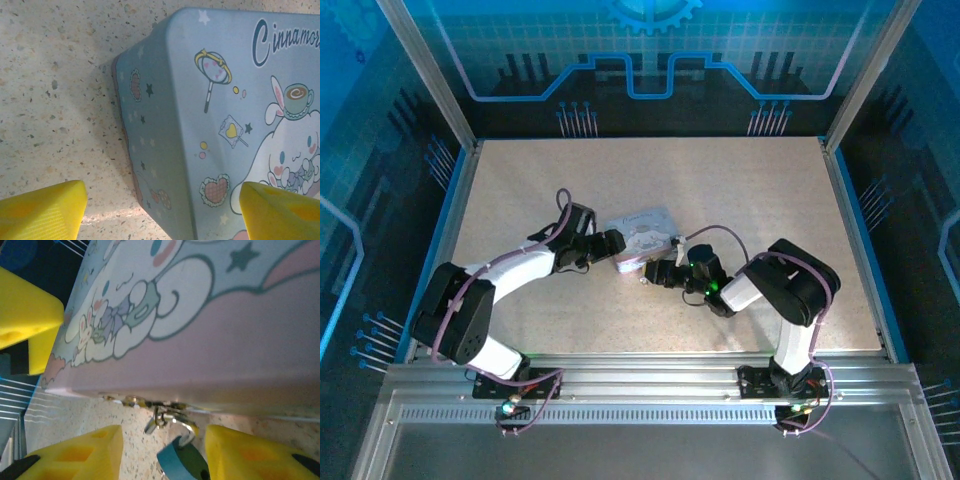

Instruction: Unlock the padlock with the key

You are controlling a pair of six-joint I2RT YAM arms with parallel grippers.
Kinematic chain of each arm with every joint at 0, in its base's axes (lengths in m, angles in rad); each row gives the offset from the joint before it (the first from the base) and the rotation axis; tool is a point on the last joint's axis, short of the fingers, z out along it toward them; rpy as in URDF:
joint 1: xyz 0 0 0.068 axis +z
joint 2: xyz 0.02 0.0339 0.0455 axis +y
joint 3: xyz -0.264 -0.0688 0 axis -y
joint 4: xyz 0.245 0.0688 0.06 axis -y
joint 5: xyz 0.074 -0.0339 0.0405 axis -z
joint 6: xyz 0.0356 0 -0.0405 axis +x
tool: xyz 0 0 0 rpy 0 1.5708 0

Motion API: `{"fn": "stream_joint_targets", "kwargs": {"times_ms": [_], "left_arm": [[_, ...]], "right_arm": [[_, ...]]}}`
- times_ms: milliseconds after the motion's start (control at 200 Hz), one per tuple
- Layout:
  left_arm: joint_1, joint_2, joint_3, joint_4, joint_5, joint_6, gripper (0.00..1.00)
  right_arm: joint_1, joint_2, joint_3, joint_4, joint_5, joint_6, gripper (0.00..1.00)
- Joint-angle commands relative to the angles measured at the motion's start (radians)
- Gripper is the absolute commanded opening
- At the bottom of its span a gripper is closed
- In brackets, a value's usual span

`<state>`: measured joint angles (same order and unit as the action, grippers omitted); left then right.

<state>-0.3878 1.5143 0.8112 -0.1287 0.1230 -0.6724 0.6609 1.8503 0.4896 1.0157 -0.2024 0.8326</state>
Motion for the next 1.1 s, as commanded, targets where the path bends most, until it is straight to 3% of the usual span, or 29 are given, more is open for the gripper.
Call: {"fn": "stream_joint_targets", "kwargs": {"times_ms": [0,545,840,1095], "left_arm": [[0.008,0.019,0.029,0.002,-0.013,0.031,0.81],[0.007,0.045,0.022,0.019,0.0,0.023,0.81],[0.008,0.046,0.02,0.026,0.003,0.019,0.81],[0.007,0.046,0.017,0.025,0.004,0.018,0.81]], "right_arm": [[0.005,0.053,0.009,0.067,0.004,0.047,0.46],[0.006,0.018,-0.039,0.066,0.027,0.068,0.36],[0.008,0.009,-0.044,0.064,0.034,0.067,0.23],[0.007,0.027,-0.025,0.072,0.031,0.058,0.19]]}}
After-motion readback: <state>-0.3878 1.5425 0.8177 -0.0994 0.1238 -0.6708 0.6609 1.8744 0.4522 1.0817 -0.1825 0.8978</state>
